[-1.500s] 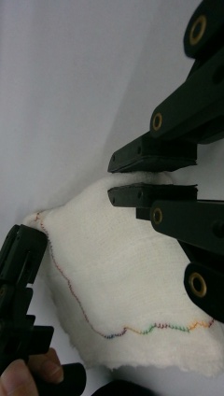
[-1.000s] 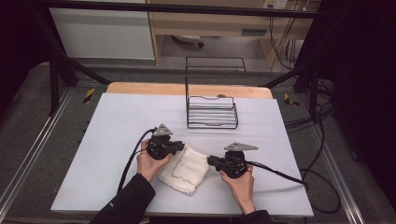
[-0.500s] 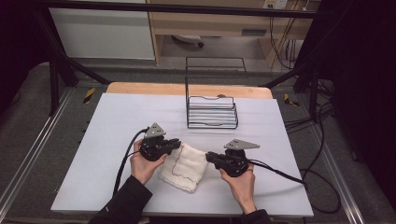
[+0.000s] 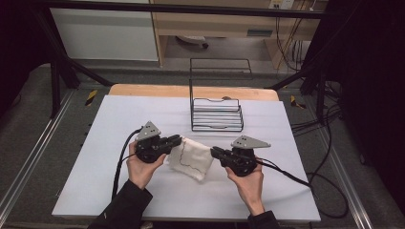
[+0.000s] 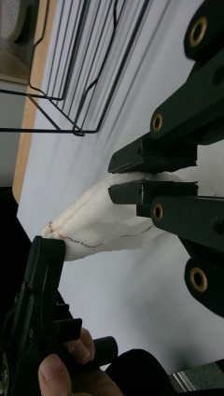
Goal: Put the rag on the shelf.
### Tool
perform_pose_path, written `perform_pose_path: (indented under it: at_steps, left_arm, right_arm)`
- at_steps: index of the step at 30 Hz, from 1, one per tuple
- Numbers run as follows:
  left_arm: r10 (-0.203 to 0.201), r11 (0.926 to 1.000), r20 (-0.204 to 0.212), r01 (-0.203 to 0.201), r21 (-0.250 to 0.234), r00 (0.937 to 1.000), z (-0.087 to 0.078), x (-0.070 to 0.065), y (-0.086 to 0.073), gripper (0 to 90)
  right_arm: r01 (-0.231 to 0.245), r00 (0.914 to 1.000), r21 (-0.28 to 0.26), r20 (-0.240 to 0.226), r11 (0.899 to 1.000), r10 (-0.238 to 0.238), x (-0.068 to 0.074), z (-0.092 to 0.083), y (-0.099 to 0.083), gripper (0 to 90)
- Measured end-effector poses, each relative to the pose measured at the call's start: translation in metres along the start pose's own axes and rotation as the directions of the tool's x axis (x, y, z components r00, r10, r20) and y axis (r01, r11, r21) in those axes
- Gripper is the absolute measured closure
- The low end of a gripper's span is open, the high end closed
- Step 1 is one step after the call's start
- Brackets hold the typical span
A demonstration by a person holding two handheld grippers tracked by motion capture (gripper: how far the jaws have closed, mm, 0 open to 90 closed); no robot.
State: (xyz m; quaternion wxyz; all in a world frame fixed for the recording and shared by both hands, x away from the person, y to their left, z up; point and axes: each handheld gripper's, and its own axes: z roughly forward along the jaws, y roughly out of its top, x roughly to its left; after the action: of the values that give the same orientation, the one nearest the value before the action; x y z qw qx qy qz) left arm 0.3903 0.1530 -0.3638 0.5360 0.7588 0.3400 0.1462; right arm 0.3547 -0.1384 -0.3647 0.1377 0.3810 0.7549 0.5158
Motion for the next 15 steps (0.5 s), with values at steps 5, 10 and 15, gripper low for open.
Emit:
perform_pose_path:
  at_steps: [5, 10, 15]
  left_arm:
    - [-0.001, 0.9991, 0.003, 0.002, -0.042, 1.0, -0.005, -0.003, 0.007, 82.0]
    - [0.006, 0.9966, -0.003, -0.006, -0.083, 1.0, -0.008, -0.008, 0.015, 82.1]
    - [0.004, 0.9936, -0.004, -0.004, -0.113, 1.0, -0.008, -0.011, 0.022, 82.1]
  right_arm:
    - [0.017, 0.9998, -0.031, 0.004, 0.999, -0.017, 0.001, -0.007, 0.009, 84.1]
    - [0.039, 0.9991, -0.072, 0.017, 0.997, -0.037, 0.002, -0.016, 0.019, 84.2]
    - [0.056, 0.9981, -0.092, 0.029, 0.994, -0.054, 0.002, -0.021, 0.024, 84.4]
